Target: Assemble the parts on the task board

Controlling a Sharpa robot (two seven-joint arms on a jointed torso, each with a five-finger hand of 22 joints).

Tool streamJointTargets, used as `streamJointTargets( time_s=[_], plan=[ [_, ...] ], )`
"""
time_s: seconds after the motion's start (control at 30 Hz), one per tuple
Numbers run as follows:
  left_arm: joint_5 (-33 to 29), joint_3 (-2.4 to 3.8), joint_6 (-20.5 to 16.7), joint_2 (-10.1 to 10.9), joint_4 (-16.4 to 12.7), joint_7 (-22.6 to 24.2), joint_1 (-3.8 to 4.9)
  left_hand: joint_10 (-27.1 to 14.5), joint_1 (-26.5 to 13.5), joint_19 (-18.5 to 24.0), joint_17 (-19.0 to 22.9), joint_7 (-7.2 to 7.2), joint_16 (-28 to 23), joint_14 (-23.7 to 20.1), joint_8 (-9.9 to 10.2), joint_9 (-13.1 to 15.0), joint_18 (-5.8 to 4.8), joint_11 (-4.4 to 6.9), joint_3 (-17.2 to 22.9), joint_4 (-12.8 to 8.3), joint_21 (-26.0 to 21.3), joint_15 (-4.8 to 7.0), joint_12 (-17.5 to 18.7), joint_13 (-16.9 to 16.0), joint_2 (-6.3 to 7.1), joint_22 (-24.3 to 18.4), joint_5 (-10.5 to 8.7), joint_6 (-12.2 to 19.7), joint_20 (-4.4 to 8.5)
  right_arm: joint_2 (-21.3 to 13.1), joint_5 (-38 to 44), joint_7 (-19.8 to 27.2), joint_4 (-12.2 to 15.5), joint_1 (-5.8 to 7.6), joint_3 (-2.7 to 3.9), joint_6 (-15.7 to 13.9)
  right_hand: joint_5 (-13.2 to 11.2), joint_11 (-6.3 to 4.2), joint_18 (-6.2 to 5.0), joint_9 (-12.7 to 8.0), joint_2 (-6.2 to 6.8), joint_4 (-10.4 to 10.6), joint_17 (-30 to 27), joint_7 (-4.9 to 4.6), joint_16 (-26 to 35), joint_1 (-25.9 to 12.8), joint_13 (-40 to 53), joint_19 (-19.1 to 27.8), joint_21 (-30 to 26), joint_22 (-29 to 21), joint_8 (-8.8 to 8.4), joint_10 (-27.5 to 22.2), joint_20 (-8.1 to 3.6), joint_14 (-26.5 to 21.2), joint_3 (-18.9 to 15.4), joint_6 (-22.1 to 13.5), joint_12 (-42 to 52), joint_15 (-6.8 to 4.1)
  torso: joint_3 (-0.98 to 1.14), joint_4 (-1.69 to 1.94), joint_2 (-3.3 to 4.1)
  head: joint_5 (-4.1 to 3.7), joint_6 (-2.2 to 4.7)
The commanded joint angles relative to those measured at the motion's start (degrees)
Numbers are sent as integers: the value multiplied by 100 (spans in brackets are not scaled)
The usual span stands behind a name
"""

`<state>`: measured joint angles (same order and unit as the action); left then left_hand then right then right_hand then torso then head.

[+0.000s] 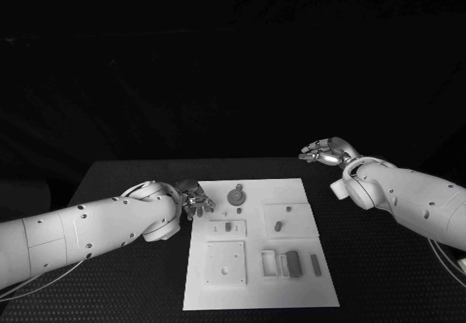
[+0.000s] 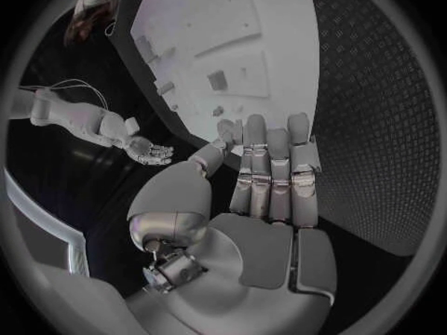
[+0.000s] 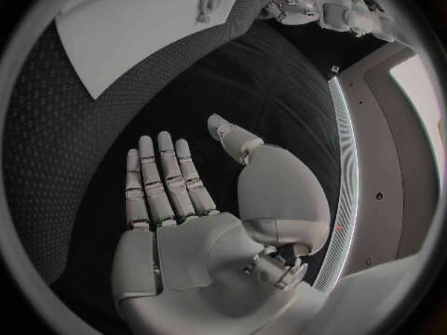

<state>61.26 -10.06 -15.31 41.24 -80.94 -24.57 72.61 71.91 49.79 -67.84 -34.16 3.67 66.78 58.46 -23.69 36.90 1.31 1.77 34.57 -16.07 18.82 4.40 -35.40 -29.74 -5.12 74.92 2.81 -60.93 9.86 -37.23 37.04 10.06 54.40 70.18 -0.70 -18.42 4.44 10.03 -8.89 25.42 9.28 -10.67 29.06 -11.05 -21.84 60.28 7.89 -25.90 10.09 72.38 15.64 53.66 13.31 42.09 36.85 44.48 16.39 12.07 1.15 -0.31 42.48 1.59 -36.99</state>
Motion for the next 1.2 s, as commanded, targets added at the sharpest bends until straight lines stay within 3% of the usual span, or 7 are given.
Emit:
streamJointTargets(
  time_s=[0.03,0.13,0.23,0.57,1.03,1.2],
  plan=[
    [325,-108,-1011,100,-206,-101,4,75,70,-56,6,-7,23,55,-3,197,92,24,51,5,25,9,15,0,1,128,18,-63,5,-5,-12,73,21,-2,1,71,10,4,73,-8,-26,26,8,-8,30,37,-7,19,-23,6,22,-36,-19,-59,-23,-44,-17,-1,6,6,-6,33,-15],
    [351,-282,-1162,215,-389,-167,4,103,85,-71,11,-16,18,78,4,200,90,32,67,2,37,17,30,4,22,127,19,-90,14,-1,-14,74,17,-2,1,77,11,4,73,-8,-26,26,9,-7,30,37,-8,19,-24,7,23,-36,-19,-59,-23,-44,-17,-1,7,8,-7,45,-29],
    [310,-351,-1200,259,-503,-194,4,121,90,-78,14,-21,16,92,9,202,89,36,73,2,43,22,39,6,35,126,18,-106,18,-4,-25,78,9,-2,1,85,11,5,73,-9,-25,26,10,-7,31,37,-9,18,-26,8,24,-37,-20,-60,-23,-44,-17,-1,11,9,-8,54,-45],
    [126,-372,-1253,219,-590,-248,-74,151,86,-92,18,-27,11,114,21,205,85,42,78,11,53,29,58,9,55,124,16,-131,26,0,-31,83,7,-3,1,103,11,6,74,-13,-27,29,14,-7,39,35,-13,17,-33,15,27,-38,-19,-68,-24,-44,-17,0,-3,-5,-3,60,-70],
    [-37,-371,-1214,37,-565,-287,-256,164,76,-96,21,-29,5,124,34,206,82,44,80,18,56,32,73,11,47,122,16,-139,30,-1,-32,86,2,-8,1,117,11,6,75,-18,-29,31,21,-7,44,35,-17,16,-42,21,31,-40,-20,-71,-25,-45,-18,1,1,-1,0,28,-112],
    [-37,-371,-1195,35,-553,-295,-264,166,75,-96,22,-29,4,125,36,206,82,44,81,18,57,33,76,11,46,121,16,-140,31,-4,-32,86,0,-9,1,117,11,6,75,-19,-29,32,23,-7,44,35,-19,15,-44,24,32,-40,-20,-71,-25,-46,-18,1,-2,0,1,18,-122]
  ],
)
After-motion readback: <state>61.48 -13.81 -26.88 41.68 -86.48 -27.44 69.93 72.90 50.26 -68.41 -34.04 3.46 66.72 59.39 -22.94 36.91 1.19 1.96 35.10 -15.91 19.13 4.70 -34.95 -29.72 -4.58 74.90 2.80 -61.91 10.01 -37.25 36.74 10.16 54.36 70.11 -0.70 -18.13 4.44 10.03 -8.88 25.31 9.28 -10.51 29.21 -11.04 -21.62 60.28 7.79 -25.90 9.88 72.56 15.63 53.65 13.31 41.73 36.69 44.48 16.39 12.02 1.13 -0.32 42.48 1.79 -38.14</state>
